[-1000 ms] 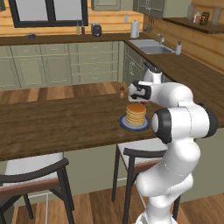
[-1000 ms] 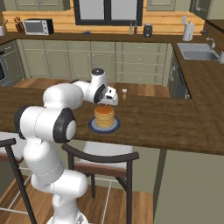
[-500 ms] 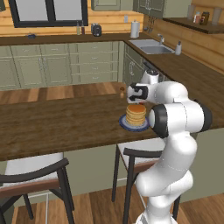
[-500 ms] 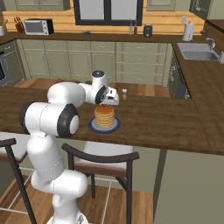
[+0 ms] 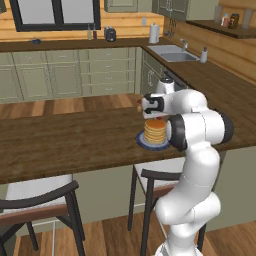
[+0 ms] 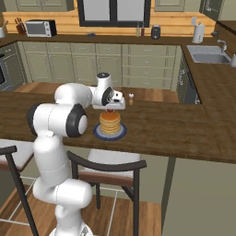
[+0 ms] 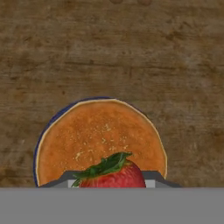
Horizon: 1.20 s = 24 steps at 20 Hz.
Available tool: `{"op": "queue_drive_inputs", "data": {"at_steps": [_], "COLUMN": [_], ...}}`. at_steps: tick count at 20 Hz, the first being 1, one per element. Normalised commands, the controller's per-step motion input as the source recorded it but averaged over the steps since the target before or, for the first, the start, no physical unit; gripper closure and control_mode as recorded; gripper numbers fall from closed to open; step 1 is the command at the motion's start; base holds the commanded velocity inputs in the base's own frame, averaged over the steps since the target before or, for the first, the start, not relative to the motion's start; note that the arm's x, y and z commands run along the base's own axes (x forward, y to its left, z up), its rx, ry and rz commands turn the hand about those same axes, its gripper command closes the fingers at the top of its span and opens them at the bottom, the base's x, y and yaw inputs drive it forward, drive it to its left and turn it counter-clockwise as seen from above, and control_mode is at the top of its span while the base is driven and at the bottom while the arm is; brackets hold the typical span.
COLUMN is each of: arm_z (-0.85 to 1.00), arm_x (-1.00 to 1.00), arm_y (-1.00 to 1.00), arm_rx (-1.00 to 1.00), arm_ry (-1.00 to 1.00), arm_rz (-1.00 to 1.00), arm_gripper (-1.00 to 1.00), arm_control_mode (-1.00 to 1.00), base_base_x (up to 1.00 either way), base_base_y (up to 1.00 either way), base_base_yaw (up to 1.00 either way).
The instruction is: Take the strawberry from the fridge and place it on top of the pancake, located on the dining counter.
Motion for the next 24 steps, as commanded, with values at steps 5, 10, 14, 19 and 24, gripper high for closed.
{"op": "queue_drive_inputs", "data": {"at_steps": [5, 10, 14, 19, 24], "arm_z": [-0.27, -0.29, -0.16, -0.2, -0.02], "arm_x": [-0.01, 0.0, 0.0, 0.0, 0.0], "arm_y": [0.11, 0.0, 0.0, 0.0, 0.0], "arm_rx": [0.0, 0.0, 0.0, 0.0, 0.0], "arm_ry": [0.0, 0.0, 0.0, 0.0, 0.0], "arm_rz": [0.0, 0.0, 0.0, 0.0, 0.0], "arm_gripper": [1.0, 1.0, 1.0, -1.0, -1.0], "arm_control_mode": [-1.0, -1.0, -1.0, -1.0, -1.0], "base_base_x": [0.0, 0.0, 0.0, 0.0, 0.0], "base_base_y": [0.0, 0.0, 0.0, 0.0, 0.0], "base_base_yaw": [0.0, 0.0, 0.0, 0.0, 0.0]}}
